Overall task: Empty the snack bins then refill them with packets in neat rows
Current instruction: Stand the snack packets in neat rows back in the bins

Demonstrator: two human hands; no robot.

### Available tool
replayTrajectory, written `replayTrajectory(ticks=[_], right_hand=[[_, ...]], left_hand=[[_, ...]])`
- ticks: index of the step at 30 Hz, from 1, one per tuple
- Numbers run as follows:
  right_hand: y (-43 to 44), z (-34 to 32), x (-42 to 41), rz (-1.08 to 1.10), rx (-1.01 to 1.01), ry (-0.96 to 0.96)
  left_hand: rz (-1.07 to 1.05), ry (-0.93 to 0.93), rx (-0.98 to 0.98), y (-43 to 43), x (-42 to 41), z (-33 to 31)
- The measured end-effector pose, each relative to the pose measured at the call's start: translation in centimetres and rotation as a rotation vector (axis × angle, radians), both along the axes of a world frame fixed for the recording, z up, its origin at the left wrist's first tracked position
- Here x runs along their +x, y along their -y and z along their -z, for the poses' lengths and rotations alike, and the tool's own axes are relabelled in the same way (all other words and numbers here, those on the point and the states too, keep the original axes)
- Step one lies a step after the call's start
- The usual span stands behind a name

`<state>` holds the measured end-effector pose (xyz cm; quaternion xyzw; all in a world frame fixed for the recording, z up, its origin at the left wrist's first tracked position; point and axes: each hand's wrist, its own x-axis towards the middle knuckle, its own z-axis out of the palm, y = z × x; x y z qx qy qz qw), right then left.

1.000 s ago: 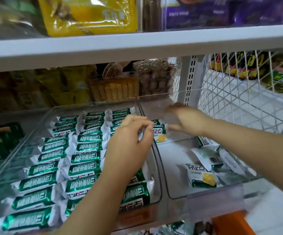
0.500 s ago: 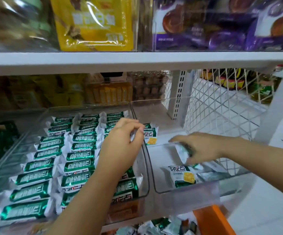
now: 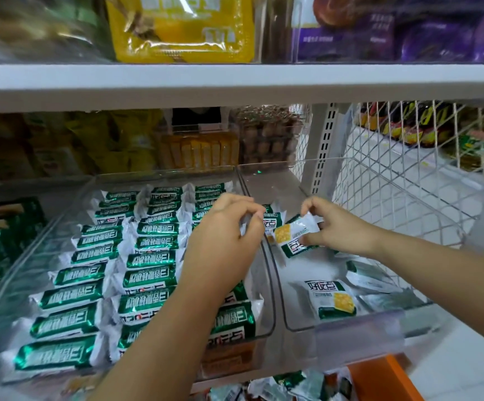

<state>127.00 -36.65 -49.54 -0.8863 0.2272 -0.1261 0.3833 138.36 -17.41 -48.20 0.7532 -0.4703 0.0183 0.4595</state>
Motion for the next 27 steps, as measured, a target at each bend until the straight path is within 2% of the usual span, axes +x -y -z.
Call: replayTrajectory(ticks=[2, 5, 9, 11, 16, 20, 23, 27], right_hand=[[-0.4, -0.5, 0.7, -0.004, -0.04, 0.016], [-0.3, -2.1, 1.4, -0.019, -0.231, -0.017], [-1.1, -1.3, 2.6, -0.171, -0.51, -0.22], [-1.3, 0.2, 3.0, -0.172, -0.595, -0.258], [-0.7, 1.3, 2.8, -0.03, -0.68, -0.353], [-0.6, 1.6, 3.9, -0.024, -0.686, -0.234], [-0.5, 1.2, 4.6, -0.057, -0.716, -0.248], [3.3, -0.6, 1.9, 0.088, -0.542, -0.234]], left_hand=[[0.003, -0.002, -0.01, 0.0, 0.0, 0.0], [0.01, -0.006, -0.012, 0.0, 0.0, 0.0], [0.011, -0.014, -0.002, 0.0, 0.1, 0.0], [0.012, -0.02, -0.007, 0.0, -0.1, 0.0], [0.016, -0.013, -0.006, 0.0, -0.2, -0.1], [0.011, -0.016, -0.014, 0.0, -0.2, 0.0], [0.014, -0.011, -0.007, -0.1, -0.2, -0.1], [0.016, -0.022, 0.002, -0.2, -0.2, -0.1]])
